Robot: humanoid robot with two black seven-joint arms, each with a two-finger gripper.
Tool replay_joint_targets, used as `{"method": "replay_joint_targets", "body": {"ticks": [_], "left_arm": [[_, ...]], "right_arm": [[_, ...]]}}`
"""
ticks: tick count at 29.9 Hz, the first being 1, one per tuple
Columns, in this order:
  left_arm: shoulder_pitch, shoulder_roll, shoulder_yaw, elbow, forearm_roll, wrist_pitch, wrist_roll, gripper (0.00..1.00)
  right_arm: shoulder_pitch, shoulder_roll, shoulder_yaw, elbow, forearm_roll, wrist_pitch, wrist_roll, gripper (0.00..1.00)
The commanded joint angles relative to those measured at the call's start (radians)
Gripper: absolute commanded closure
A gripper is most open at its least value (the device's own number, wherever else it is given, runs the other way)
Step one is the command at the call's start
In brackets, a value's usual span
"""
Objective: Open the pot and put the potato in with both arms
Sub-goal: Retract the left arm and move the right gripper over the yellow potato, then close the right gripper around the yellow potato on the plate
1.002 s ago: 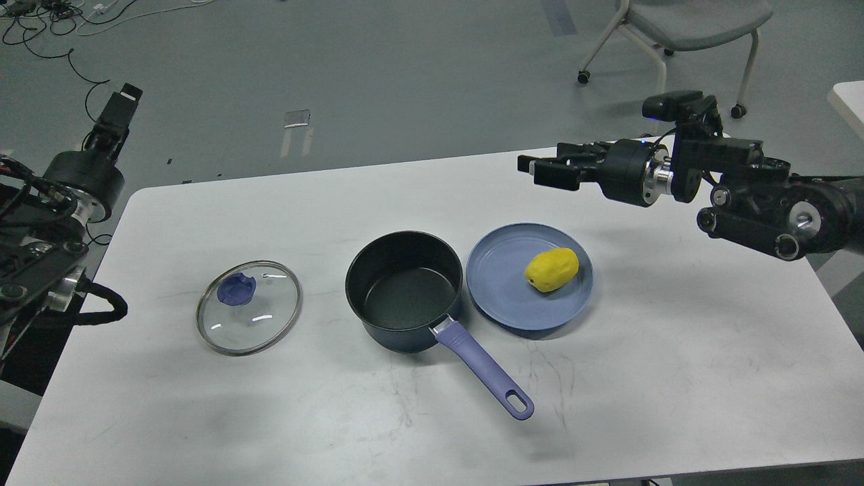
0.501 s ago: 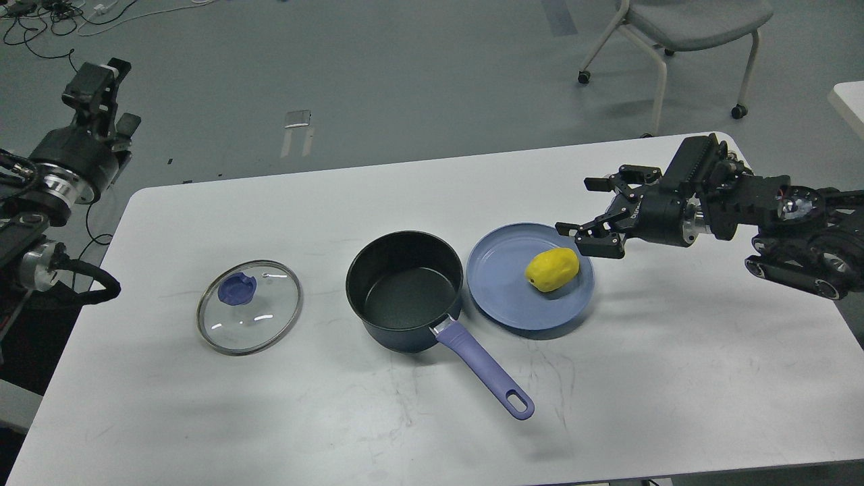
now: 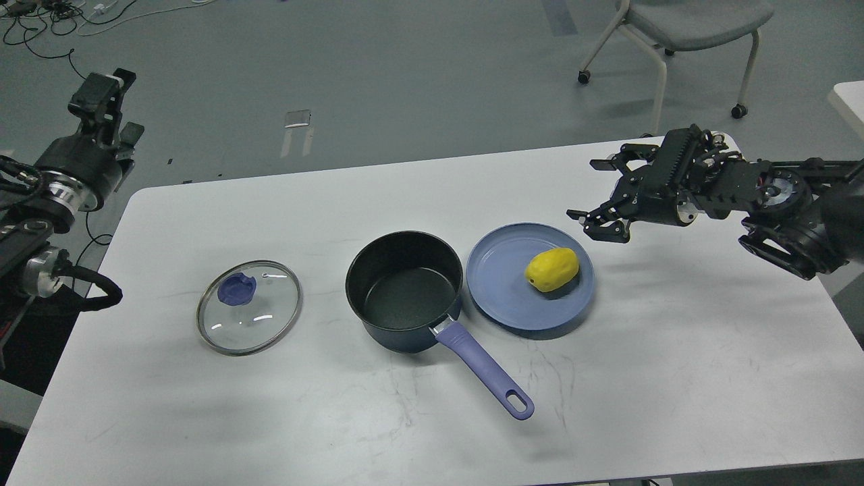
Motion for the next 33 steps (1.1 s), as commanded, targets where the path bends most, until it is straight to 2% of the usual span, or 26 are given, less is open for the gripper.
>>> {"method": "replay_joint_targets", "body": {"ticks": [1,4,8,10,16,30,33], "left_arm": [[0.008,0.002,0.002,0.001,0.001,0.001,-0.001,0.02],[0.01,0.003,0.002,0.001,0.001,-0.001,-0.001,0.02],[0.01,0.005,0.002,0.001,0.002,-0.001,-0.001,0.02],[0.01,0.005,0.002,0.002,0.002,-0.001,-0.001,0.02],[0.01,0.0,0.003,0.002,0.004,-0.001,-0.001,0.02],[0.017,0.003,0.005,0.002,0.005,-0.001,-0.001,0.02],[0.025,0.006,0.003,0.002,0.005,-0.001,-0.002,0.02]], "right_arm": [[0.029,0.024,-0.004,0.081,0.006,0.0,0.0,0.06],[0.048,0.012,-0.01,0.154,0.006,0.0,0.0,0.06],[0.089,-0.063,-0.012,0.303,0.005,0.0,0.0,0.06],[0.092,-0.084,-0.013,0.323,0.003,0.0,0.0,0.06],[0.088,-0.152,-0.024,0.34,0.0,0.0,0.0,0.05],[0.011,-0.12,-0.07,0.317,0.005,0.0,0.0,0.05],[0.011,-0.092,-0.069,0.265,0.006,0.0,0.0,0.05]]}}
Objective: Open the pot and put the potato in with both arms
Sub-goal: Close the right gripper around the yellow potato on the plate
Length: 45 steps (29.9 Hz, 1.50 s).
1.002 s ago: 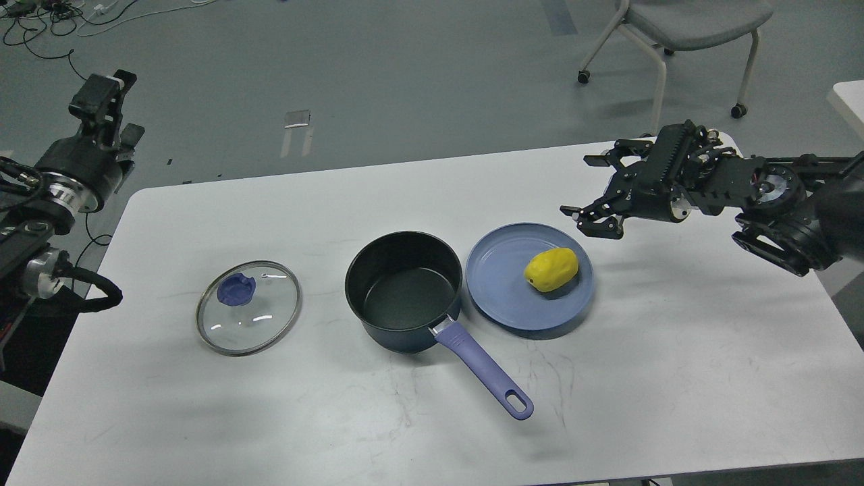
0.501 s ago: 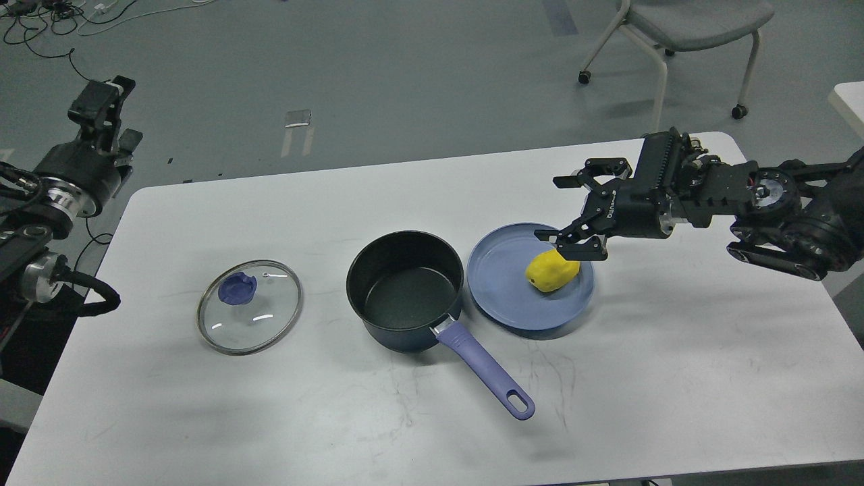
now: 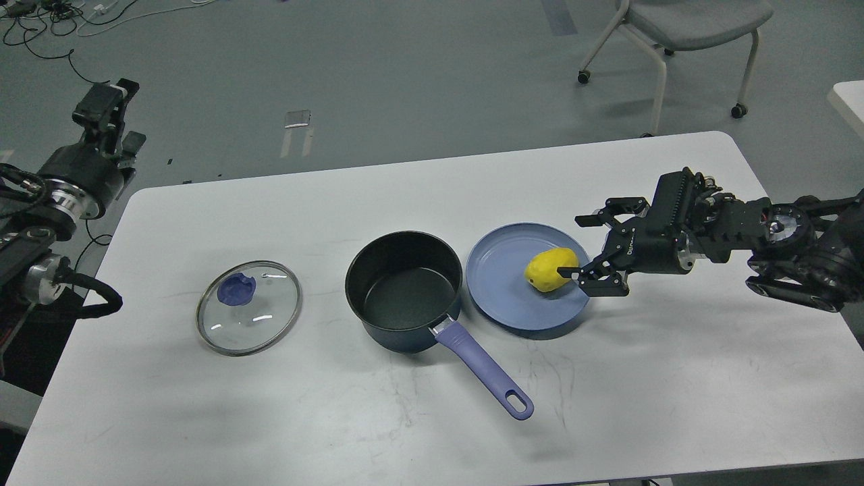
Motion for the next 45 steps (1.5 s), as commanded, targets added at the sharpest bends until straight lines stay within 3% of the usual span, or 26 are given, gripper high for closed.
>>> {"method": "replay_joint_targets", "body": {"ticks": [1,11,38,45], "left_arm": [[0.005,0.005,-0.001,0.0,0.0,0.002,-0.003,0.02],[0.008,0.017,-0.001,0.002,0.002,0.0,-0.004,0.02],[0.02,0.015,-0.001,0.021,0.003,0.002,-0.006,0.02],[0.02,0.017,-0.001,0.026,0.005,0.002,-0.008,0.02]], "right_arm": [[0.0,0.044,0.001,-0.063,0.001,0.0,0.0,0.05],[-0.051,0.124,0.001,-0.143,0.009,0.0,0.0,0.05],[-0.06,0.127,-0.004,-0.146,0.009,0.0,0.0,0.08],[-0.062,0.082,-0.009,-0.132,0.009,0.0,0.0,0.06]]}}
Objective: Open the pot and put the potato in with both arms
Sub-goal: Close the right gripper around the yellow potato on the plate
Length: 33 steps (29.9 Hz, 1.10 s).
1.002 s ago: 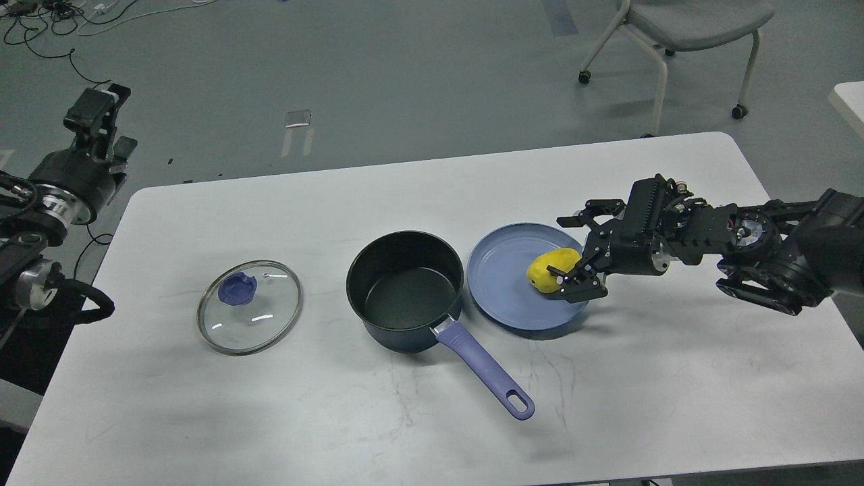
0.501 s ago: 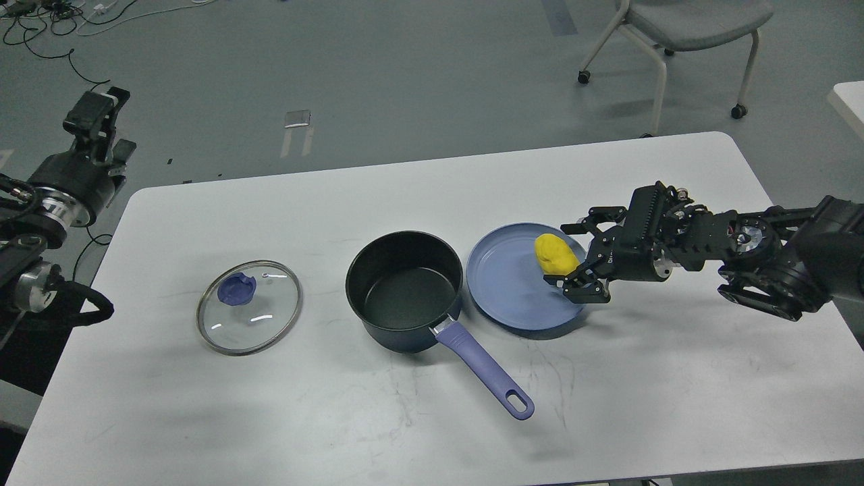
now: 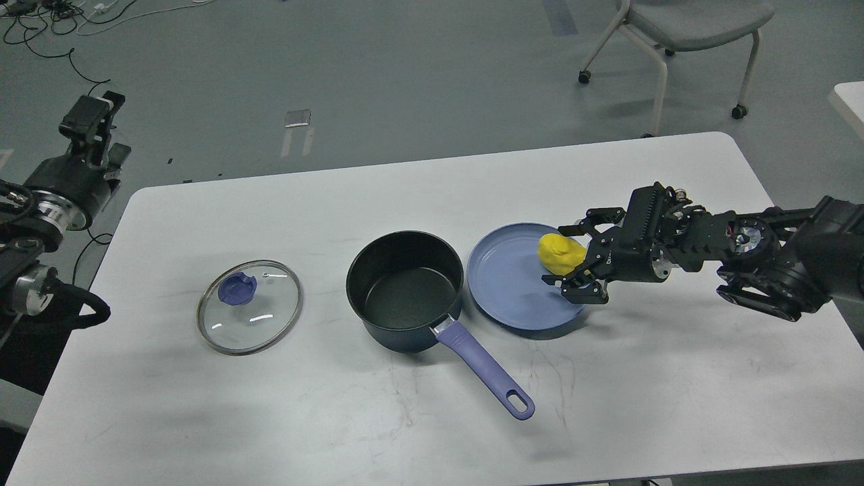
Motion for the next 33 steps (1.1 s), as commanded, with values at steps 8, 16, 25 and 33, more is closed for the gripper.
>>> {"method": "replay_joint_targets", "body": {"ticks": [8,16,25,33], "left_arm": [[0.0,-0.008,0.002,0.011,0.001,0.0,-0.001,0.02],[0.0,-0.012,0.002,0.031,0.001,0.0,-0.001,0.02],[0.002,-0.012,0.002,0.043,0.001,0.0,-0.002,0.02],[0.002,-0.012,0.002,0.043,0.001,0.0,-0.005,0.02]], "right_arm": [[-0.021,-0.029,0.009,0.018,0.0,0.0,0.0,0.06],[-0.03,-0.011,0.01,0.016,0.049,0.0,0.0,0.22],[-0.021,-0.005,0.012,0.013,0.051,0.0,0.0,0.55],[-0.014,-0.003,0.032,0.012,0.052,0.0,0.0,0.69]]}}
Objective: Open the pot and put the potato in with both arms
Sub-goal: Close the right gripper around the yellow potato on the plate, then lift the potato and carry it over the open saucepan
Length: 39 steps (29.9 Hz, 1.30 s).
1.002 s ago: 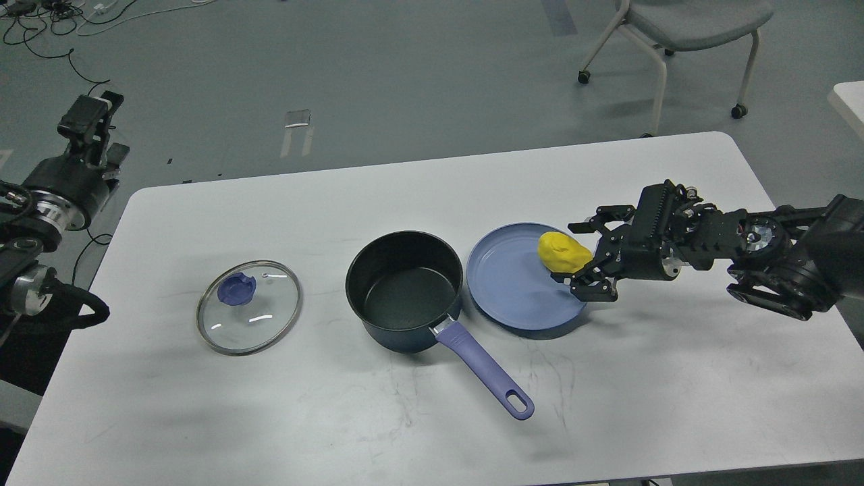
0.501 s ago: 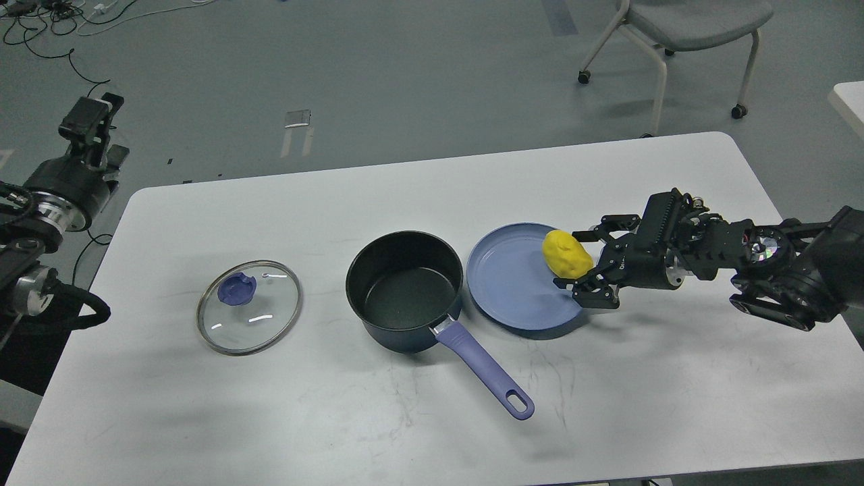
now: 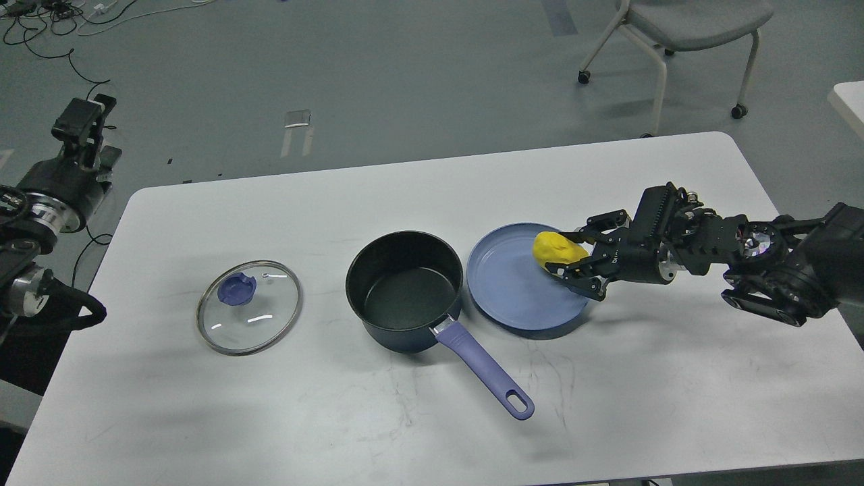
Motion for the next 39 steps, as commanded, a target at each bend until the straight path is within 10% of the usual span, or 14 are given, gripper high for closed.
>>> {"method": "replay_joint_targets", "body": {"ticks": [1,28,39], "left_arm": [[0.0,0.0,0.0,0.001,0.0,0.0,-0.001,0.02],[0.008,0.006,0.001,0.001,0.0,0.0,-0.001,0.02],[0.011,0.014,0.0,0.001,0.0,0.0,-0.001,0.02]], "right_arm": [[0.008,0.002,0.018,-0.001,0.002,0.0,0.0,0.69],[0.204,0.304,0.085,0.108,0.166,0.061,0.0,0.65],[0.129,0.308,0.084,0.071,0.167,0.061,0.0,0.45]]}}
